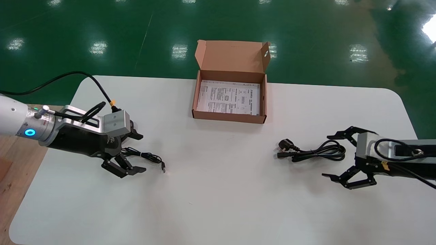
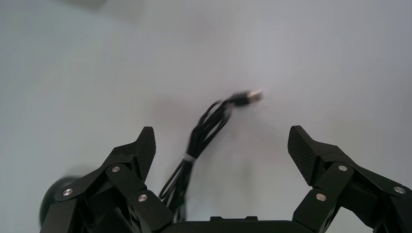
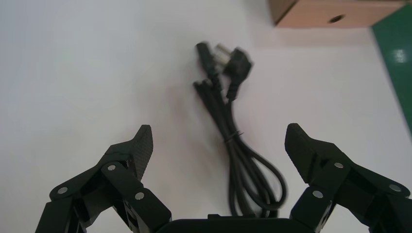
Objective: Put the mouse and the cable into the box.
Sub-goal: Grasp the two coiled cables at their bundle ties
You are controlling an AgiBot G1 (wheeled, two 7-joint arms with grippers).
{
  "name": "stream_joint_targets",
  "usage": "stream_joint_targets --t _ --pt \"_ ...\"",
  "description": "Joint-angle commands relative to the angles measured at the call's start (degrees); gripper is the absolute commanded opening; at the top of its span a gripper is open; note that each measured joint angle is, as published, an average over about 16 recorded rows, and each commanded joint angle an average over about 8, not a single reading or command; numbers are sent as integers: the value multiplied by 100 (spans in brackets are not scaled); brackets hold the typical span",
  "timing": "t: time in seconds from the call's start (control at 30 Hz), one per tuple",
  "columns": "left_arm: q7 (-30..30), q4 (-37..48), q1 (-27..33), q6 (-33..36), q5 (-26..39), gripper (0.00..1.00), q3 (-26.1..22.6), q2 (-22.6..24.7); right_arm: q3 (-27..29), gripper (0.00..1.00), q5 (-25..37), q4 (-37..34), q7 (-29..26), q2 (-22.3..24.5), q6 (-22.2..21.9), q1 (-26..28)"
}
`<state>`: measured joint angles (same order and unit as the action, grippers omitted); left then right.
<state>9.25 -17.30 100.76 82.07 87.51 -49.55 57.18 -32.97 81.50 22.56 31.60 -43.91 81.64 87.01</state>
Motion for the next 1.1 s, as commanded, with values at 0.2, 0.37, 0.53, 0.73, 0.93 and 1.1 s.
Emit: stream_joint_targets --t 0.2,0.37,0.53,0.73,0.93,1.1 --pt "658 695 97 -468 161 100 -57 202 -174 100 328 -673 480 -351 -226 293" --pt "1050 1002 139 -662 288 100 -131 309 -224 100 426 -1049 699 -605 -440 440" --pt "1336 1250 165 -784 359 100 -174 353 -267 100 502 -1341 899 -833 -637 547" --pt "1528 1460 149 -877 372 100 -181 391 -303 100 567 -1611 1118 -1025 -856 608" --pt "1635 1583 101 -969 369 100 -178 432 -308 100 584 -1816 1245 -1141 -1056 685" --pt "1684 1650 74 -1063 363 53 -173 456 -318 55 604 -1935 1312 -1209 -1186 736"
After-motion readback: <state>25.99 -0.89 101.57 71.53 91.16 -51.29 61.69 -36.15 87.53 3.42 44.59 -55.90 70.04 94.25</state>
